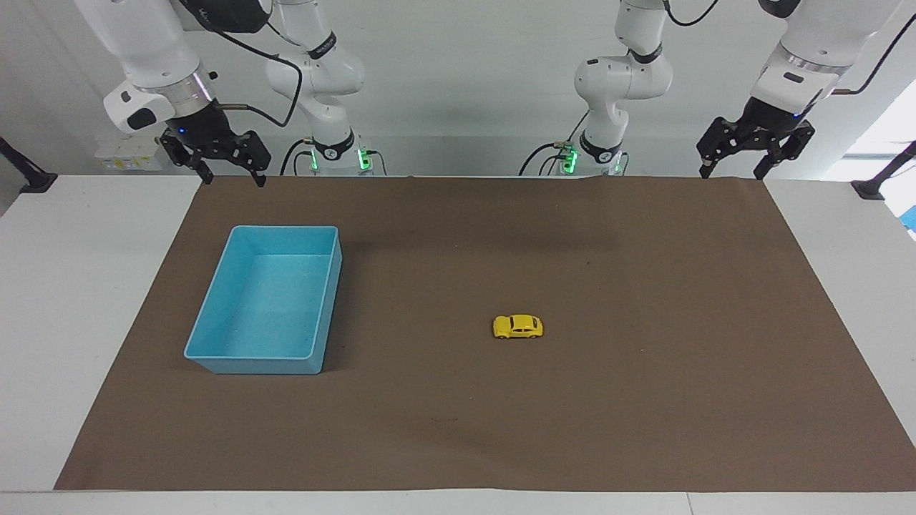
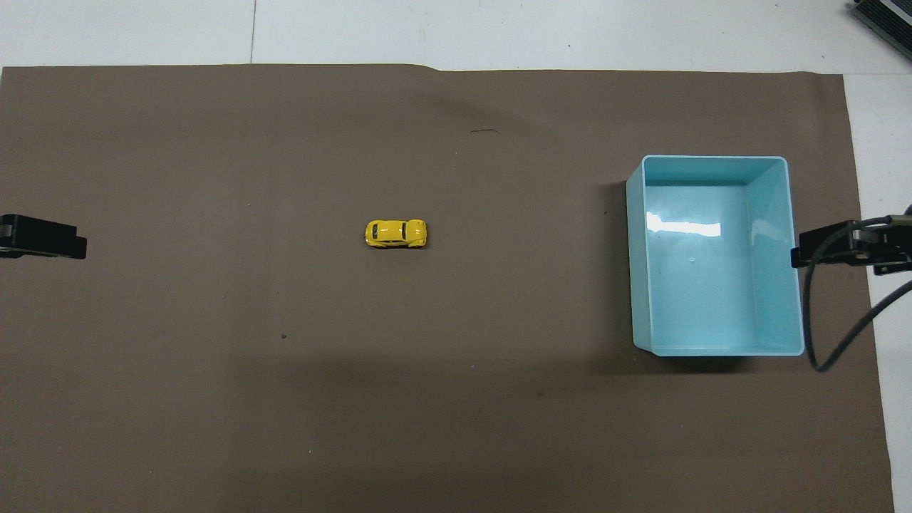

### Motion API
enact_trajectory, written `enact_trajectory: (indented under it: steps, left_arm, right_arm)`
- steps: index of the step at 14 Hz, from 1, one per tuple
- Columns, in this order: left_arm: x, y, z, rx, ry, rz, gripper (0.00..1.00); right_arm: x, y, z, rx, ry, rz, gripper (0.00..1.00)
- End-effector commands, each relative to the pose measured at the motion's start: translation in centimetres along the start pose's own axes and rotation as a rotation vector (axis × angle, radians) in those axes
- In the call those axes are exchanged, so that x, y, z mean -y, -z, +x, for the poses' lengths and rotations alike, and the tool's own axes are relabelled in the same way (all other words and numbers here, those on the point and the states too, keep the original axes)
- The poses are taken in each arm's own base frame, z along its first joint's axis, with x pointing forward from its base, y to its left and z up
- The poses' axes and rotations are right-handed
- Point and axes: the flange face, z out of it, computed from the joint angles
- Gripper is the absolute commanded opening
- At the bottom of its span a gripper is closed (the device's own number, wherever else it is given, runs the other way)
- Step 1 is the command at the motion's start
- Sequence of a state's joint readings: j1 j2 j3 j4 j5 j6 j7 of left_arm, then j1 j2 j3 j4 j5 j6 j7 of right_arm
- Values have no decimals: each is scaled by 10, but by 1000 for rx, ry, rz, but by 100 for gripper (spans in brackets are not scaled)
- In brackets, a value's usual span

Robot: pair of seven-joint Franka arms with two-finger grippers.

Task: Wind up and store yellow beetle car

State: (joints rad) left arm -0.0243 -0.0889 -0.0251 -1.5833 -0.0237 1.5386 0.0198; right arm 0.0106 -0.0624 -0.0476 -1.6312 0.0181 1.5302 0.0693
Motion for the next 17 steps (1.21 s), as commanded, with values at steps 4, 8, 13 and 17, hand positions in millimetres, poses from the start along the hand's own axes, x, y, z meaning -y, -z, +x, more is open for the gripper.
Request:
enact_trajectory:
  steps: [4,8,13,17]
  left_arm:
    - [2,2,-1,3,14,6,100]
    - [-2,2,-1,6,8,6,100]
    - [-7,1,-1,9,-1,6,100]
    - [-11,1,-1,9,-4,3,100]
  right_arm:
    - [1,2,2,4,-10,12,100]
    - [1,3,1,2,-10,13,100]
    - [1,3,1,1,-10,13,100]
    - [0,3,1,2,-11,13,100]
